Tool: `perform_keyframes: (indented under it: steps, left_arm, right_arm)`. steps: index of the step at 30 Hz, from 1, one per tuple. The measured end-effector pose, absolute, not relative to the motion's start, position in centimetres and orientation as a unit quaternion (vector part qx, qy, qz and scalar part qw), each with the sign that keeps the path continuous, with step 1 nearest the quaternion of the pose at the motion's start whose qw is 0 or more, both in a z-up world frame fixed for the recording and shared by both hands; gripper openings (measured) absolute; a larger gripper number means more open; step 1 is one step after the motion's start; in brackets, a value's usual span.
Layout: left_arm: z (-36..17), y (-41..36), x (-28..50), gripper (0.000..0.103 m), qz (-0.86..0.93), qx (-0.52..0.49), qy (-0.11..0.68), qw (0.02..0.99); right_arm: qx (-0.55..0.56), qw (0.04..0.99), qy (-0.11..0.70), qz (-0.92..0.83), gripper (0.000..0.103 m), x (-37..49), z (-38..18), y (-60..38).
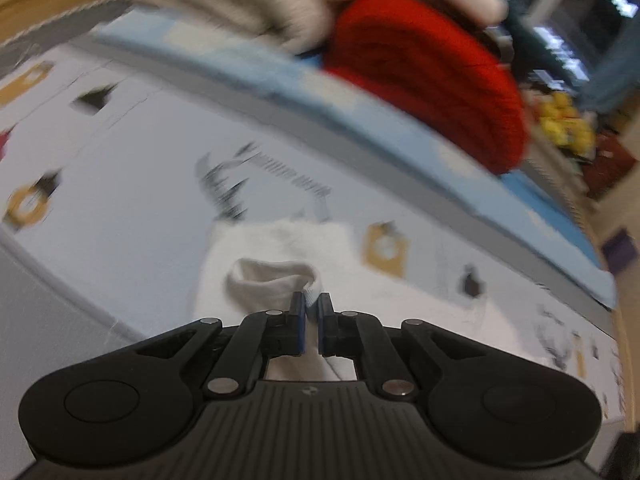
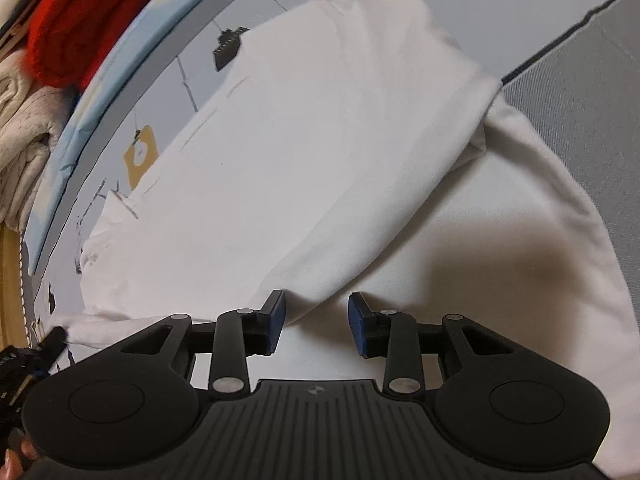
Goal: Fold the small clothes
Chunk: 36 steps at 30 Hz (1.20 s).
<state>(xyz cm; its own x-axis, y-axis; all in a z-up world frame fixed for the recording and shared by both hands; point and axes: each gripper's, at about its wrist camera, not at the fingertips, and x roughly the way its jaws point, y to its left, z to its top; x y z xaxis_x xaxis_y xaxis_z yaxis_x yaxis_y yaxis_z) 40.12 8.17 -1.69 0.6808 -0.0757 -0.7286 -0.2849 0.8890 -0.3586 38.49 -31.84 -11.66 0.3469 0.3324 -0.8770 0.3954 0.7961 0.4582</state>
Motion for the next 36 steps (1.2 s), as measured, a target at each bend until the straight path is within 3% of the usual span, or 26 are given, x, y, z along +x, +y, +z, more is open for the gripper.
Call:
perform_keyframes:
  steps: [7,9,15,18,21,36]
  left_arm:
    - [3.2,8.4,36.7,0.005,0.025,-0.241,0.241,0.940]
    - [1.5,9.4,36.4,0.005,0.076,-0.270,0.271,0.921]
    - [-6.7,14.1,37.3,0.006,0.196,-0.347,0.469,0.788]
    - [-6.5,14.8,37.3,0.008,0.191,-0.353,0.462,0.791]
    - [-5.5,14.9,37.2,0.020,0.198,-0.342,0.441,0.806]
    - [-5.0,19.3,37.2,0.021,0.230,-0.360,0.423,0.799]
  right_arm:
    - [0.324,0.768,0.552,-0.030,0.039,38.8,-11.4,-31.8]
    - [0.324,0.774,0.542,-0.033,0.039,38.7,-10.9,-31.7]
    - [0.311,0.774,0.549,-0.048,0.039,38.1,-11.2,-31.5]
    - [0.309,0.777,0.546,-0.049,0.039,37.9,-11.1,-31.5]
    - [0.304,0.781,0.543,-0.052,0.039,37.9,-11.0,-31.5]
    - [0.323,0.801,0.489,-0.122,0.039,37.4,-8.9,-35.0]
